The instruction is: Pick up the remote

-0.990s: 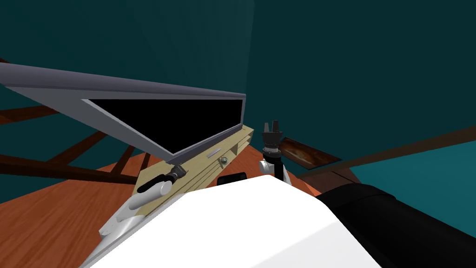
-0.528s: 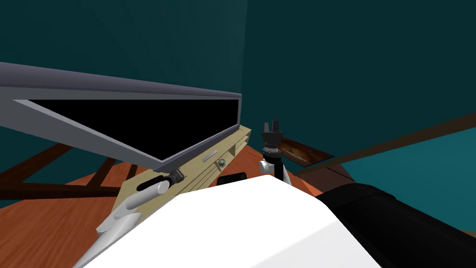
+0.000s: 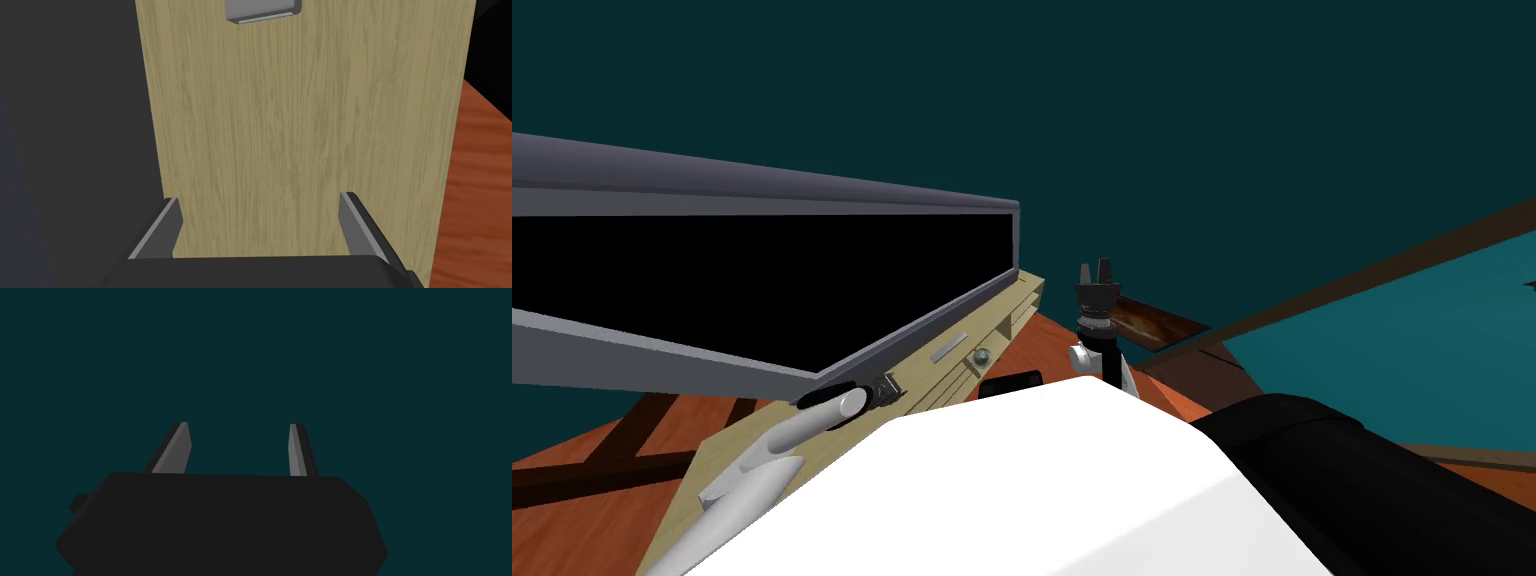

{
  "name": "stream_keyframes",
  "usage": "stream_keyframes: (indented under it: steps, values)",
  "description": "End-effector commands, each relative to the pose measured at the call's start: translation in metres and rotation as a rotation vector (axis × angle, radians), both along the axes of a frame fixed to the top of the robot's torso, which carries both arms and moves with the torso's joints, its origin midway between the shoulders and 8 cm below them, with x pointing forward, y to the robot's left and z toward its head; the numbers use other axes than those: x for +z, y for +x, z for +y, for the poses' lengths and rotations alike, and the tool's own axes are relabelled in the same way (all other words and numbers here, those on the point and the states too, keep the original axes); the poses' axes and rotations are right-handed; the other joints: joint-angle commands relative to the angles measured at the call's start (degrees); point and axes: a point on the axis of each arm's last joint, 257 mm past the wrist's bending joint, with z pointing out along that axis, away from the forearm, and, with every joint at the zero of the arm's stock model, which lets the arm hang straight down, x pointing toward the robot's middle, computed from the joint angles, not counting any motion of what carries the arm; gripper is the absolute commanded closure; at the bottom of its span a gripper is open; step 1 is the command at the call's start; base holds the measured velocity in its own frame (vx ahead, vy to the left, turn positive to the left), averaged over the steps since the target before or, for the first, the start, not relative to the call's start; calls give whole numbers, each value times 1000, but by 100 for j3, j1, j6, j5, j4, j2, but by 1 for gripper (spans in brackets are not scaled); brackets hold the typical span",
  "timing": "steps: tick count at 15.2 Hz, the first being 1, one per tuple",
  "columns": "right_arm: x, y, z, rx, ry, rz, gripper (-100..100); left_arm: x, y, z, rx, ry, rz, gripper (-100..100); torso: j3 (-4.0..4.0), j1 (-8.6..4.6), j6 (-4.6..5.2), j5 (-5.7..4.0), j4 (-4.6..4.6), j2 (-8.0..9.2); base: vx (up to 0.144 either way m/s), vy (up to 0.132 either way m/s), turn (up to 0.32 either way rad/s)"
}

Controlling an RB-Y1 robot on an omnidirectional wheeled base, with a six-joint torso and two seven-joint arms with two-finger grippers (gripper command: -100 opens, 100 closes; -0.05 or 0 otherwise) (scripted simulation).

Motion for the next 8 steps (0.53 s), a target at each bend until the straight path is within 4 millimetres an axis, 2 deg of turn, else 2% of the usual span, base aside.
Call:
stream_keyframes:
  steps: [1,8]
  values:
    - [0,0,0,0,0,0,0,-7,-11,0,12,-21,49,-100,0,0,0,0,0,0,100,-66,-156]
    - [0,0,0,0,0,0,0,-21,-47,10,57,-90,210,-100,1,-6,-3,-2,0,3,109,-68,-166]
